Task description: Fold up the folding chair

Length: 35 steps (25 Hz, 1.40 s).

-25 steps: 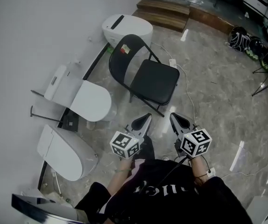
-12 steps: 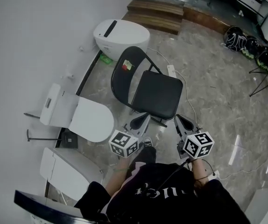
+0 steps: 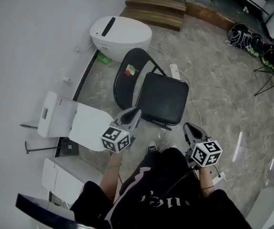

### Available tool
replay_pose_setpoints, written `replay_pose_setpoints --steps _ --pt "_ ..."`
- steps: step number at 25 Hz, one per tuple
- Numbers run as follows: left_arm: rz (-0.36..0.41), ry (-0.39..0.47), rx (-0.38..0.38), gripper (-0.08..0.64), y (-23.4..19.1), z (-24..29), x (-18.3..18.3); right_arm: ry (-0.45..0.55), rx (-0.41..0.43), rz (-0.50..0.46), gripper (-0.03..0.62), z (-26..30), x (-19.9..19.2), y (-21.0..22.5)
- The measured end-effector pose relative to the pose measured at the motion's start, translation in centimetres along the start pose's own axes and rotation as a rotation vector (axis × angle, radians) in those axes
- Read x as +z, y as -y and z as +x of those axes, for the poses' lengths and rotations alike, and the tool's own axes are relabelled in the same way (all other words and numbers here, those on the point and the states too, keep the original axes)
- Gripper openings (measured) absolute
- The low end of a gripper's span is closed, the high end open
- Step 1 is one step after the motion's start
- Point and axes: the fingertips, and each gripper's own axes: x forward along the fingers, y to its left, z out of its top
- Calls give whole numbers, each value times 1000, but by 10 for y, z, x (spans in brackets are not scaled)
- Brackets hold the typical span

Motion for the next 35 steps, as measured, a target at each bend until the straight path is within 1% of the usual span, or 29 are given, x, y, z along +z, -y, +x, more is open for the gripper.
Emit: replay_pose_setpoints --steps 3,7,11,15,19,23,28,29,30,31,33,35 --pt "-7 -6 27 29 -26 7 3 -8 -16 4 14 4 3 16" --pt "-9 -30 70 68 -50 21 6 -22 -22 14 14 16 11 40" --pt "-5 -62 114 98 -69 37 9 -44 5 17 14 42 24 65" --pt "6 -80 178 117 -99 57 16 -70 31 -1 14 77 36 98" --pt "43 -96 254 129 -137 75 26 -91 58 -1 14 108 34 131" --pt "79 -142 314 158 -185 92 30 -143 72 11 15 139 17 163" --pt "91 -262 361 170 -241 110 9 -187 54 57 22 171 -14 199" --pt "93 -290 366 172 -251 113 3 -196 57 72 43 178 -22 205" --pt "93 -319 373 172 -260 117 -4 -208 64 88 96 186 -31 209" --pt "92 -350 379 172 -269 119 -12 -222 73 99 134 194 -41 212" --pt "89 -408 376 175 -283 123 -27 -253 77 105 158 208 -61 220" --pt "89 -446 357 192 -291 130 -38 -280 62 100 181 221 -80 231"
